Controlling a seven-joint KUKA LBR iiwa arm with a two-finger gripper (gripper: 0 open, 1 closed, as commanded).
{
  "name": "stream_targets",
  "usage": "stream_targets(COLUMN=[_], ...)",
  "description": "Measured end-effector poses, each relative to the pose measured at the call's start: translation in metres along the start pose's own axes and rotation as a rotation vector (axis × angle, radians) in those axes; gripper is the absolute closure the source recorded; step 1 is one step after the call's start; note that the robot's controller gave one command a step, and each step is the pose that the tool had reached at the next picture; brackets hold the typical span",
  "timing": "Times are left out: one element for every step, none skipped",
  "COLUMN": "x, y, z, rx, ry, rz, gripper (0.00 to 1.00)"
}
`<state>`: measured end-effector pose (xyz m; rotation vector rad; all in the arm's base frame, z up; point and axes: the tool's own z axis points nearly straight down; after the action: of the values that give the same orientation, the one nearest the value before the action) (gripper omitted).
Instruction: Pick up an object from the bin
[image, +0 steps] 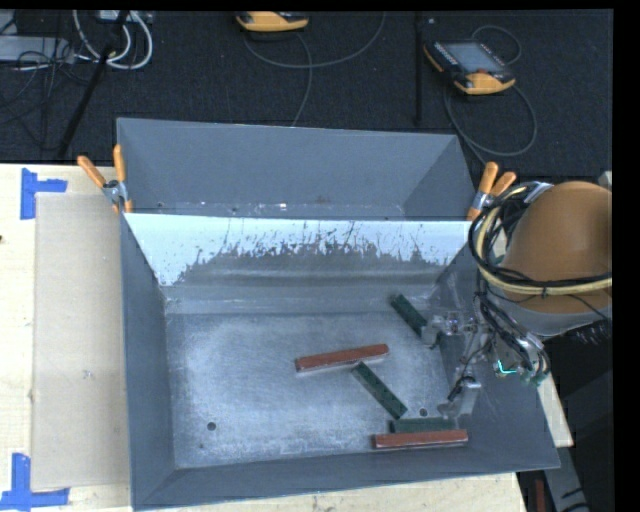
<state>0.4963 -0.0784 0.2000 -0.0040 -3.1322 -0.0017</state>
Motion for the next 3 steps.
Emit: stream_targets(x=[0.009, -0.078, -0.035], y=[0.050, 0.022, 0.006], z=[0.131, 0.115, 0.130], rx=[0.001, 0.003, 0.000], ry=[-0.011, -0.018, -0.006], rz=[-0.133, -0.079, 0.006], gripper=[0.00, 0.00, 0.00])
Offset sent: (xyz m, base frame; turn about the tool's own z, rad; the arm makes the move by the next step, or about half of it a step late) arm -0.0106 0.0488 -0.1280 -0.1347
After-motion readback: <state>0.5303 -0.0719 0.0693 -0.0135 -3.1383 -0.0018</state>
